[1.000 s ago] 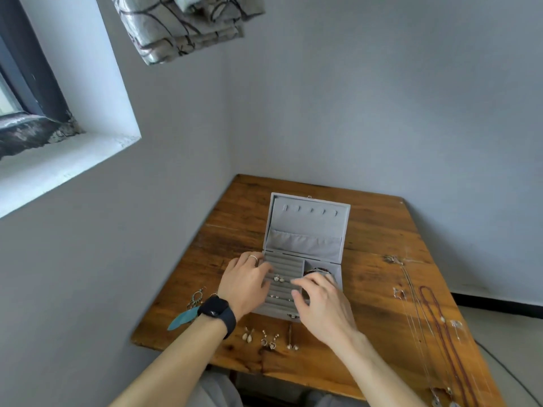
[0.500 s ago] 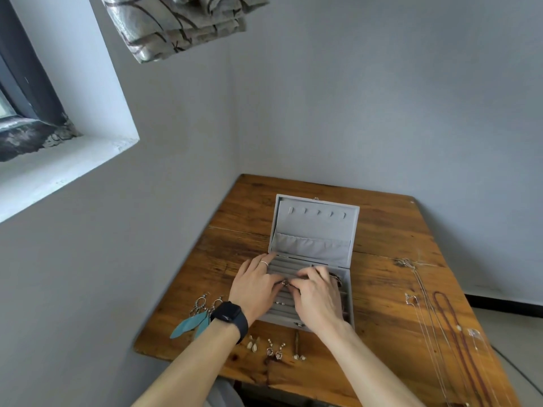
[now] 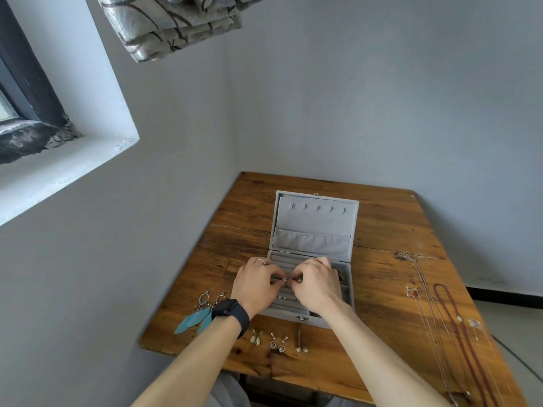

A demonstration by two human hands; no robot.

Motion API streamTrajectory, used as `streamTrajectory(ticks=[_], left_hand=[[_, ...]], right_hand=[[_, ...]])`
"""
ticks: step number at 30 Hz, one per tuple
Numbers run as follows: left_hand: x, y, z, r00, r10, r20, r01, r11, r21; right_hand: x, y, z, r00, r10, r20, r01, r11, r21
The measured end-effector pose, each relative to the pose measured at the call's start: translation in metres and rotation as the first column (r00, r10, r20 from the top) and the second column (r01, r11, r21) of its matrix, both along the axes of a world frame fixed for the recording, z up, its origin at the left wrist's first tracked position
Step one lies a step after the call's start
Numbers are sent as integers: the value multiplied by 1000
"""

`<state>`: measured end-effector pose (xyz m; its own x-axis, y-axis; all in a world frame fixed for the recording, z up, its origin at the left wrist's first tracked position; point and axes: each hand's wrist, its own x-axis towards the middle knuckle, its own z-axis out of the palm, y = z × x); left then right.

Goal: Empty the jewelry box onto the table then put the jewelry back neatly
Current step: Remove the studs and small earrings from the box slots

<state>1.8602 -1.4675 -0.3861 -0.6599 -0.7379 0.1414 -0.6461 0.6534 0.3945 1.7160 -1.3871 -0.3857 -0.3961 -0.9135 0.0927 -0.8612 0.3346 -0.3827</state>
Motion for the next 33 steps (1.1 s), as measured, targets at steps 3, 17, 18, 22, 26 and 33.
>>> streamTrajectory(ticks=[3,17,18,22,26,33], left_hand=[[6,0,4,999,12,-30,-11,999,35],[55,44,8,907,185,-378,-38,931,364],[58,50,8,897,194,-396,-36,927,373],[64,71,6,873,190,-449,0,921,390],[65,92,0,898,118,-423,53,927,372],[41,121,-9,984,-54,-168,71,992,99]], right_hand=[[-5,3,5,995,-36,97,38,999,-15],[9,96,11,810,-3,586,186,950,-252],[13,106,6,797,-7,604,198,948,-250],[26,138,-16,775,-32,631,213,954,-212],[31,162,-33,789,-76,610,241,951,-193],[29,177,-44,885,-118,451,229,952,-202]])
